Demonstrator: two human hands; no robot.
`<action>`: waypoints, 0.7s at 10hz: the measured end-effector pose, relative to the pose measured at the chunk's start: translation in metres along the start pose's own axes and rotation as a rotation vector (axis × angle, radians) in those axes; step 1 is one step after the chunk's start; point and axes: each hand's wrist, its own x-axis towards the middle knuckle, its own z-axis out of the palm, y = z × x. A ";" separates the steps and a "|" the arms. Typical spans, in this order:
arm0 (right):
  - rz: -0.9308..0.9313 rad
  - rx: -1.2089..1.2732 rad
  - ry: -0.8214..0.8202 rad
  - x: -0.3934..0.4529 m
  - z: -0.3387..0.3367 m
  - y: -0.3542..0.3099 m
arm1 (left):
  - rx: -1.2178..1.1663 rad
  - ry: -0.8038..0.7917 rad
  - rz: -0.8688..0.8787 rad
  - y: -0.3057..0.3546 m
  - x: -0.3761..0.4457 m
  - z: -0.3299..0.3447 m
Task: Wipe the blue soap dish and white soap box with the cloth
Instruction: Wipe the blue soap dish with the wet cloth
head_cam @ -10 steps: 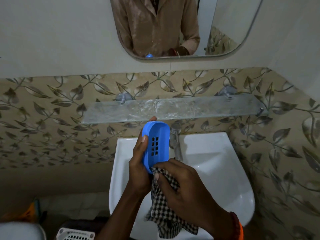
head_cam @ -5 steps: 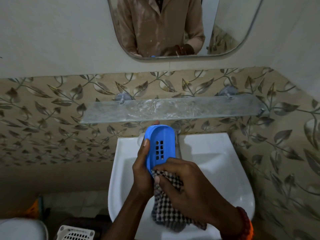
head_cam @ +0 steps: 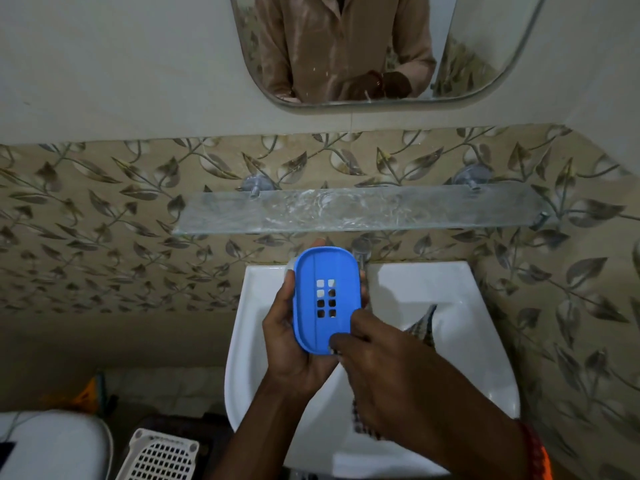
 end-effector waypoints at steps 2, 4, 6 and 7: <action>-0.022 0.045 0.073 0.022 0.001 0.002 | 0.019 0.064 -0.082 -0.011 0.005 -0.012; 0.184 0.150 0.235 0.042 -0.005 0.017 | 0.054 0.054 -0.057 -0.016 0.006 -0.028; 0.130 0.036 0.043 0.030 0.001 0.022 | 0.146 0.078 -0.047 -0.015 0.008 -0.025; 0.298 0.065 0.278 0.041 -0.007 0.042 | 0.119 0.011 -0.066 -0.019 0.007 -0.021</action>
